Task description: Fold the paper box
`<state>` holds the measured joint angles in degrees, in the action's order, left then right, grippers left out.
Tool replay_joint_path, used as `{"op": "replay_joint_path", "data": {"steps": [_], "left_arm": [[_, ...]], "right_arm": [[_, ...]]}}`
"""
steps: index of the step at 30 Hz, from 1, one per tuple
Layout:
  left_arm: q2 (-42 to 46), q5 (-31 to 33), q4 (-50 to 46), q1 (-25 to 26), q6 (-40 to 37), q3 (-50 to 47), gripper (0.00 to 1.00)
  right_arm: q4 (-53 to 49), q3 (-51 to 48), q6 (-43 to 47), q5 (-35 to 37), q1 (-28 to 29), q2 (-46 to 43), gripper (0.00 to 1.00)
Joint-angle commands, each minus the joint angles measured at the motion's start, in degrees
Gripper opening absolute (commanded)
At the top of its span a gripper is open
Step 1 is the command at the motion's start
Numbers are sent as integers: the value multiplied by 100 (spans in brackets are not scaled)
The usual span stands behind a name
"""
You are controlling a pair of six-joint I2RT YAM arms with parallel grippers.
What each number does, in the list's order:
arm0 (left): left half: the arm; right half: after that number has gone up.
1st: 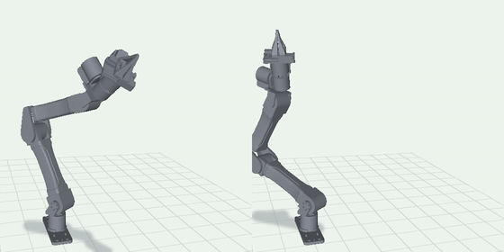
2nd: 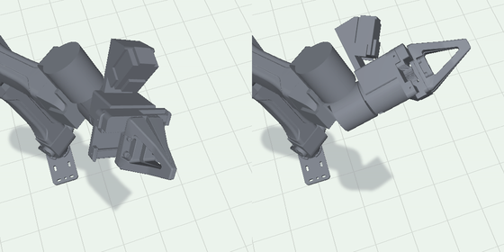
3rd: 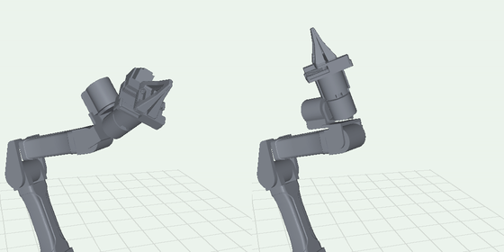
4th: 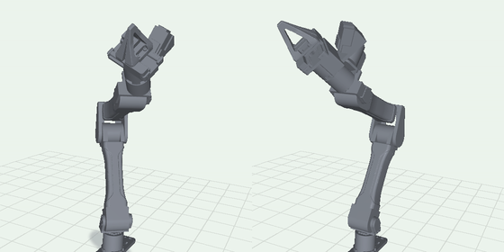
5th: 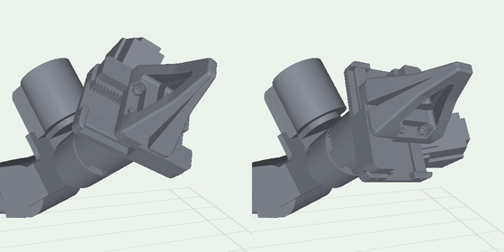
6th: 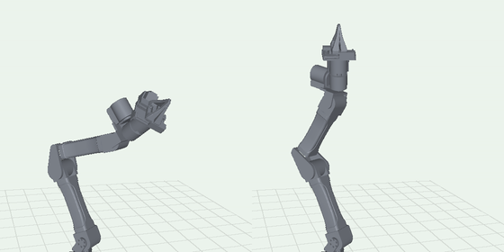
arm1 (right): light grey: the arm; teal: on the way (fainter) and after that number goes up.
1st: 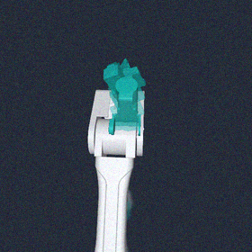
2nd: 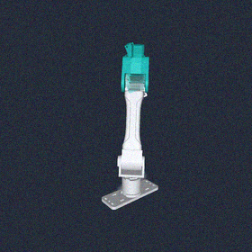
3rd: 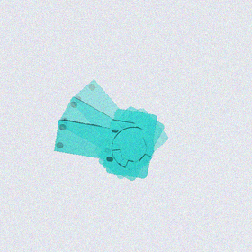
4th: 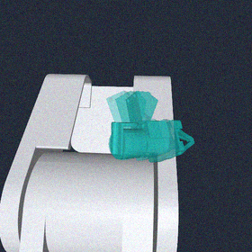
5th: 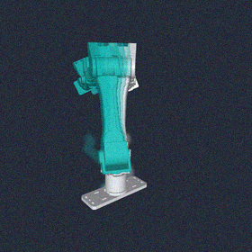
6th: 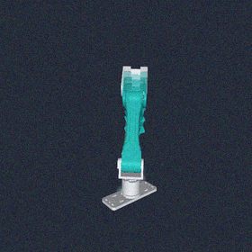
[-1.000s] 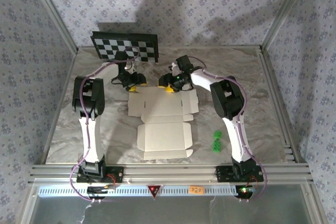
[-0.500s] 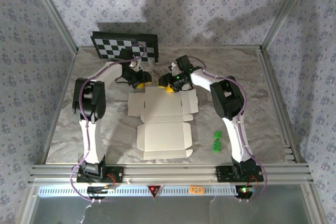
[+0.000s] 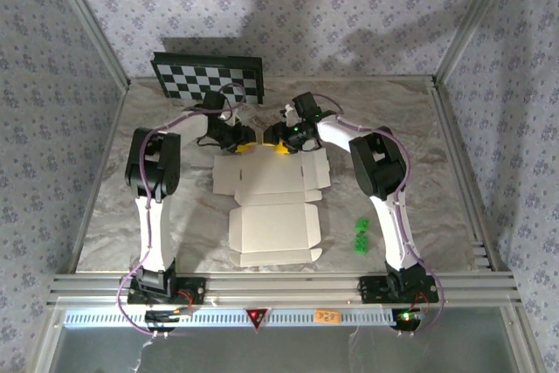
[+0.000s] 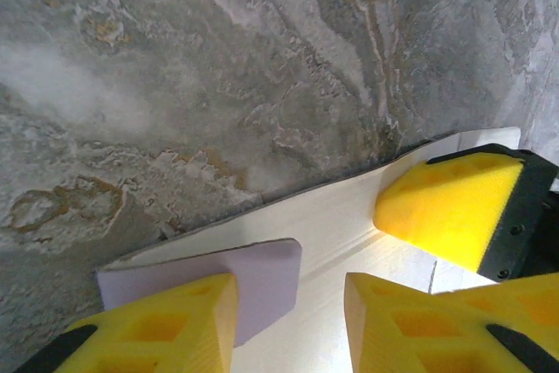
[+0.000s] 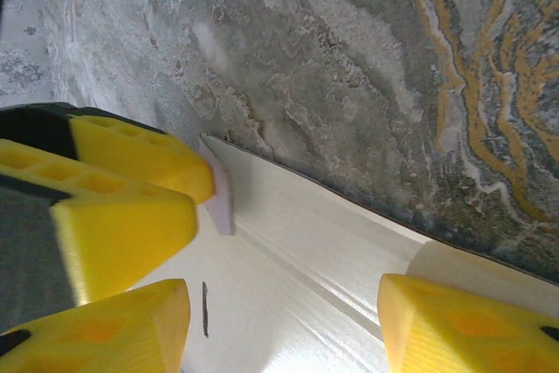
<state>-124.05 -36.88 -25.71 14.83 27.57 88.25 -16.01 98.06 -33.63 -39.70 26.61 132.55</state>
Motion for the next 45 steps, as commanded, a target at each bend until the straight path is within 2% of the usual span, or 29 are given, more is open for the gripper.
{"op": "replay_joint_path", "data": {"steps": [1, 4, 11, 20, 28, 33, 40, 45], "left_arm": [[-178, -162, 177, 55, 82, -173, 38], [-246, -40, 164, 57, 69, -267, 37], [-434, 1124, -782, 270, -365, -45, 37], [-522, 1379, -645, 343, -428, -273, 36], [649, 1504, -997, 323, -758, 322, 44], [1399, 1625, -1132, 238, -893, 367, 51], [2266, 1778, -1032, -168, -1013, -576, 59], [2525, 1706, -855, -533, -1039, -1368, 60]], "right_arm": [[-289, -216, 32, 129, 7, 265, 61], [-285, -243, 45, 139, -7, 258, 61], [-280, -340, 58, 156, -26, 236, 61], [-200, -411, 49, 160, -40, 210, 61], [-839, 74, 364, 151, -51, -364, 61], [-1127, -13, 571, 210, -52, -854, 61], [-1151, -604, 751, 290, -103, -1537, 61], [-1113, -1088, 805, 340, -139, -1886, 62]]}}
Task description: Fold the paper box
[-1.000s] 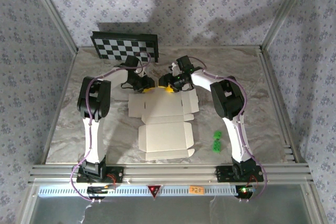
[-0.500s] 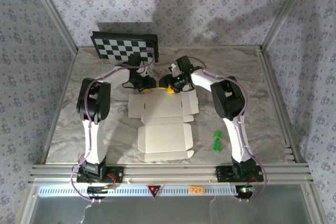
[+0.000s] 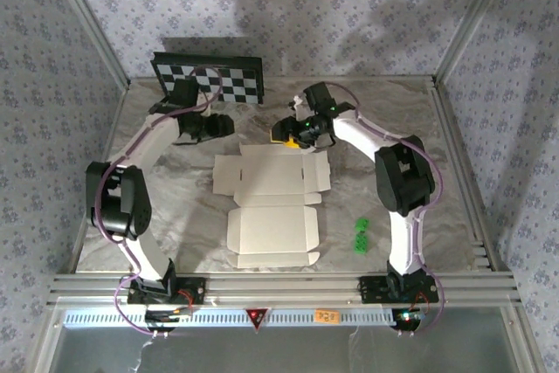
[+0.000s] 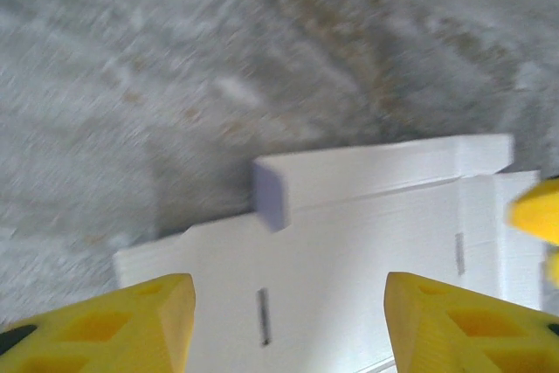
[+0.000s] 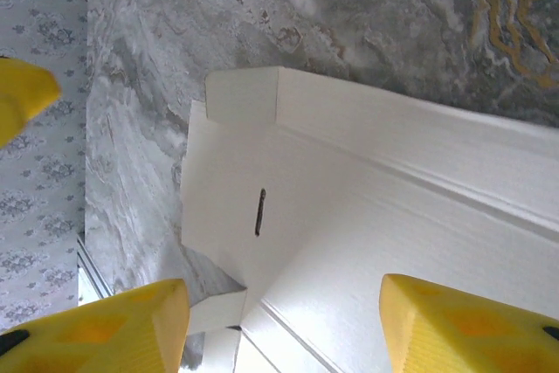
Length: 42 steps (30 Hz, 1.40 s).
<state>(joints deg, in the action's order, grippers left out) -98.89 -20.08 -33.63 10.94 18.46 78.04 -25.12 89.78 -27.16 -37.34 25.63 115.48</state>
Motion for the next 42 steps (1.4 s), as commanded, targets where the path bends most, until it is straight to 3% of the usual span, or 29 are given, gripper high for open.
{"op": "replay_joint_path", "data": {"steps": [1, 11, 19, 33, 42], "left_arm": [[10, 21, -24, -198, -153, -482, 59], [-561, -54, 349, -381, -332, -1023, 58], [-949, -685, 698, -380, -356, -1015, 53], [-864, -1139, 1161, -382, -343, -1173, 27], [-328, -1529, 1372, -373, -482, -1205, 15]], "right_arm": [[-188, -354, 167, 120, -49, -238, 62], [-221, -985, 319, 478, 76, -509, 62], [-84, -1108, 253, 533, 128, -586, 62], [183, -1340, 88, 601, 171, -893, 62], [57, -1305, 173, 680, 136, -1063, 62]]}}
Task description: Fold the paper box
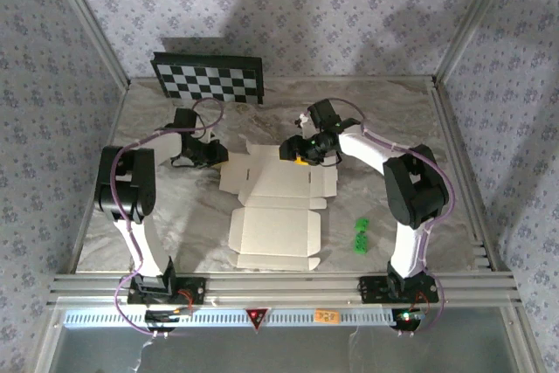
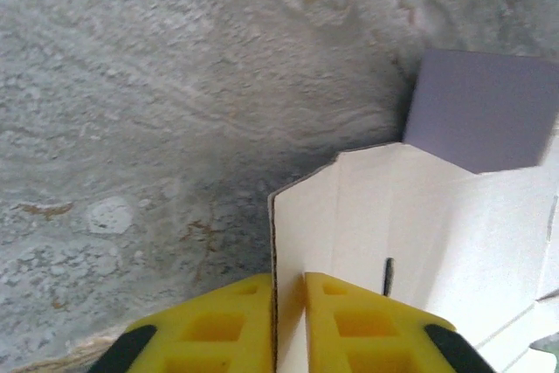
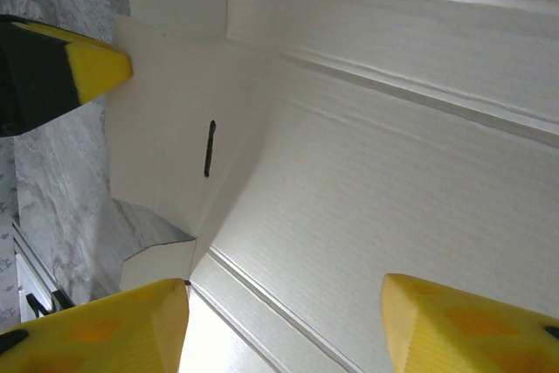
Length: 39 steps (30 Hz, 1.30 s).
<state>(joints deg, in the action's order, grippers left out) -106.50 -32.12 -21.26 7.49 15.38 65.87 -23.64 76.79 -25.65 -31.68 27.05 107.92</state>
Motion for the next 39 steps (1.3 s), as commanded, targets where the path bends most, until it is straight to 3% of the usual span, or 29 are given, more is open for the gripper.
{"op": "replay_joint_path", "data": {"steps": [1, 5, 10, 19, 27, 34, 39], "left_arm": [[542, -371, 135, -20, -197, 25, 15], [1030, -498, 111, 55, -377, 131, 13], [1726, -710, 80, 186, -609, 269, 11], [2801, -1604, 352, 442, -923, 659, 7], [3323, -2694, 310, 563, -1348, 958, 3], [3621, -3513, 45, 706, -1770, 1069, 3], [3741, -3769, 47, 786, -1878, 1060, 1]], "right_arm": [[-112, 4, 78, 116, -21, -368, 62], [-155, 28, 372, 124, -188, -708, 63], [-144, 100, 930, -476, -609, -1313, 63], [-588, 654, 2663, -695, -921, -2274, 62], [-2125, 1812, 4482, -1149, -947, -2437, 62], [-2718, 2411, 4916, -1142, -922, -2615, 65], [-3591, 2880, 5338, -1637, -846, -2539, 63]]}}
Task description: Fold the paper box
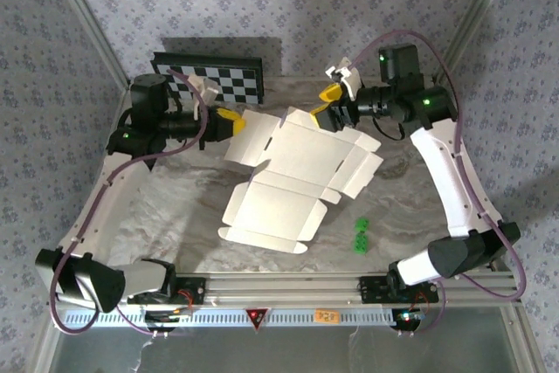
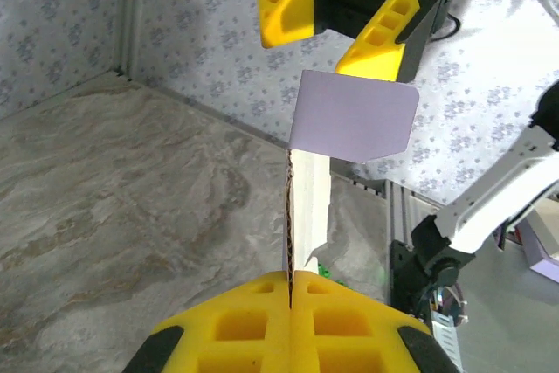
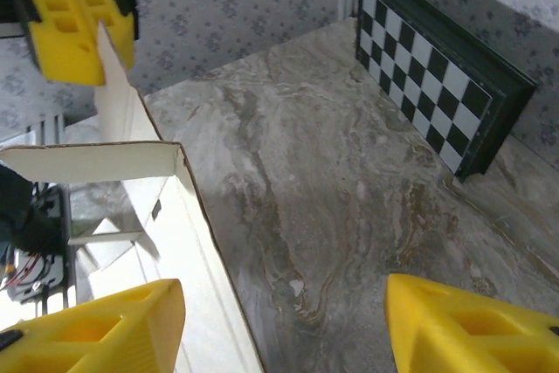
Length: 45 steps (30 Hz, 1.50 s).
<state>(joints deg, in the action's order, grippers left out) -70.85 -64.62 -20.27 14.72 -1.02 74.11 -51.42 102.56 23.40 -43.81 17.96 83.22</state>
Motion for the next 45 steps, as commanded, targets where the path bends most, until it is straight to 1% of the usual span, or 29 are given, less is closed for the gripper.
{"op": "replay_joint_path", "data": {"steps": [1, 3, 8, 12, 14, 20, 25, 30, 32, 35, 39, 45], "left_arm": [[194, -574, -71, 81, -269, 257, 1], [229, -686, -166, 99, -377, 317, 1], [290, -903, -461, 162, -631, 530, 1], [382, -1044, -657, 249, -833, 594, 1], [443, -1061, -801, 277, -978, 605, 0], [583, -1131, -1088, 325, -1275, 594, 0], [624, -1095, -1257, 391, -1431, 608, 0], [655, -1100, -1448, 422, -1597, 643, 0], [663, -1109, -1527, 434, -1671, 666, 0], [684, -1105, -1539, 451, -1707, 662, 0], [695, -1113, -1536, 455, -1700, 701, 0], [704, -1106, -1541, 457, -1728, 667, 0]], "right_arm": [[-1049, 370, 567, -469, 137, -67, 62], [-1427, 418, 728, -430, 292, -93, 62], [-2268, 402, 924, 52, 913, -209, 58], [-2550, 287, 796, 510, 1185, -373, 47], [-2633, 256, 691, 622, 1266, -453, 41], [-2845, 328, 467, 911, 1627, -579, 31], [-3178, 516, 438, 1162, 1888, -544, 29], [-3302, 624, 364, 1252, 1976, -607, 27], [-3371, 633, 328, 1260, 1992, -652, 28], [-3419, 651, 273, 1275, 2014, -719, 32], [-3480, 589, 281, 1271, 2038, -797, 32], [-3454, 381, 341, 1151, 2041, -878, 21]]}}
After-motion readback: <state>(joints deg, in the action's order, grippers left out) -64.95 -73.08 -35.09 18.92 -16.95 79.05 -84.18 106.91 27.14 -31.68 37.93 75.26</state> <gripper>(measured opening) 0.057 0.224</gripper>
